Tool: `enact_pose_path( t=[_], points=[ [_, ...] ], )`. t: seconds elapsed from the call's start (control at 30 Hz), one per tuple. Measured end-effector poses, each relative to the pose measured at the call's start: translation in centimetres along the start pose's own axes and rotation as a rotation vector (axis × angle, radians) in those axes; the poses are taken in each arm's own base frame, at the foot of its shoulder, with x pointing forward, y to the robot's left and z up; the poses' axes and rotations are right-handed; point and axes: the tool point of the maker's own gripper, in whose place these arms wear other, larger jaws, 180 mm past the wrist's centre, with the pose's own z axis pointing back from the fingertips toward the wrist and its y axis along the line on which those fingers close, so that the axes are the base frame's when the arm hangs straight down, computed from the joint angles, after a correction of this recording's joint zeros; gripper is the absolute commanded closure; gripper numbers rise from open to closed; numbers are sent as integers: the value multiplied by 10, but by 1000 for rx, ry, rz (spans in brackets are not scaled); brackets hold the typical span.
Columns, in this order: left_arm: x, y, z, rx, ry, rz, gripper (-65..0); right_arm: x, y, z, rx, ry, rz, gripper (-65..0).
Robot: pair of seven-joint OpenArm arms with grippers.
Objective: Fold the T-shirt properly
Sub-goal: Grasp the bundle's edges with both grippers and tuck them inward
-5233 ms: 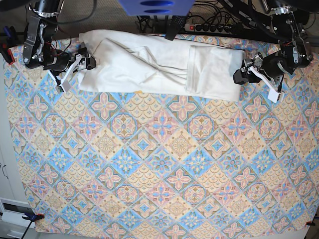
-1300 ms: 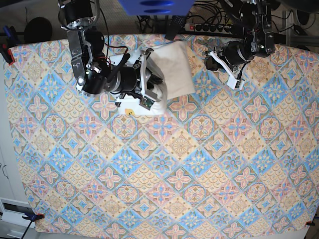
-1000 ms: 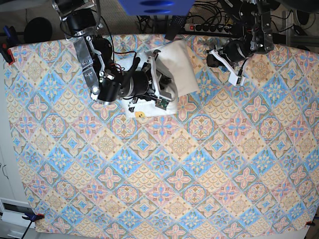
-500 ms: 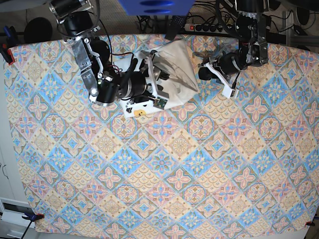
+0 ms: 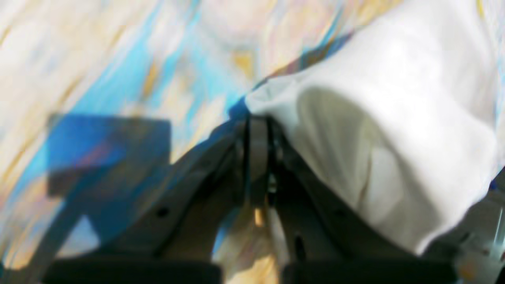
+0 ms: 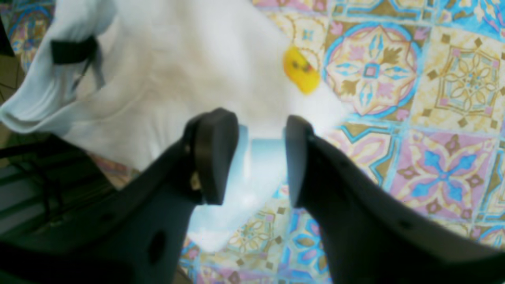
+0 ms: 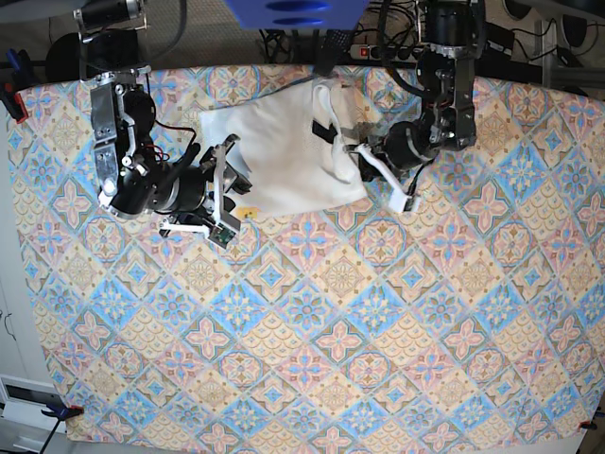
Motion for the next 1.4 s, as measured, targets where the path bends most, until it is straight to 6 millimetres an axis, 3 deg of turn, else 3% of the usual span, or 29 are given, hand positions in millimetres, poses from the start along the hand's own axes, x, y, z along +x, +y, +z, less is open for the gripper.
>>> enact_pose_path(
  t=[0.2, 0.4, 0.5, 0.6, 0.7, 0.8, 0.83, 0.93, 0.97, 1.03, 1.13, 1.3, 1.4],
  points=[
    [28, -31, -41, -83, -51, -37, 0, -1, -6, 0, -36, 7, 11, -122],
    [55, -22, -43, -10, -77, -45, 0, -7, -14, 0, -81, 41, 31, -123],
    [57, 1, -15, 42, -95, -81, 0, -5, -14, 0, -82, 40, 36, -123],
    [51, 50, 35, 184, -116, -64, 0, -6, -13, -1, -76, 42, 37, -123],
    [48, 58, 76, 208, -153, -66, 0, -11, 2, -18, -16, 81, 60, -123],
    [36, 31, 102, 143, -144, -121, 0, -22, 19, -38, 61, 154, 96, -122],
    [32, 17, 110, 116, -149, -131, 0, -14, 17, -42, 63, 160, 132, -122],
    [-2, -21, 117, 47, -78, -172, 0, 37, 6, -44, 57, 37, 196, -122],
    [-13, -31, 117, 21, -57, -170, 0, 41, 4, -47, 58, 42, 208, -122],
    [-30, -43, 116, -14, -18, -174, 0, 34, 1, -56, 64, 94, 209, -123],
    [-44, -47, 111, -24, 22, -173, 0, 17, 12, -73, 109, 180, 197, -122],
    [-49, -73, 92, -105, 54, -203, 0, 73, 33, -91, 184, 23, 181, -122],
    [-39, -82, 72, -134, 46, -202, 0, 57, 23, -97, 182, 67, 155, -122]
  ],
)
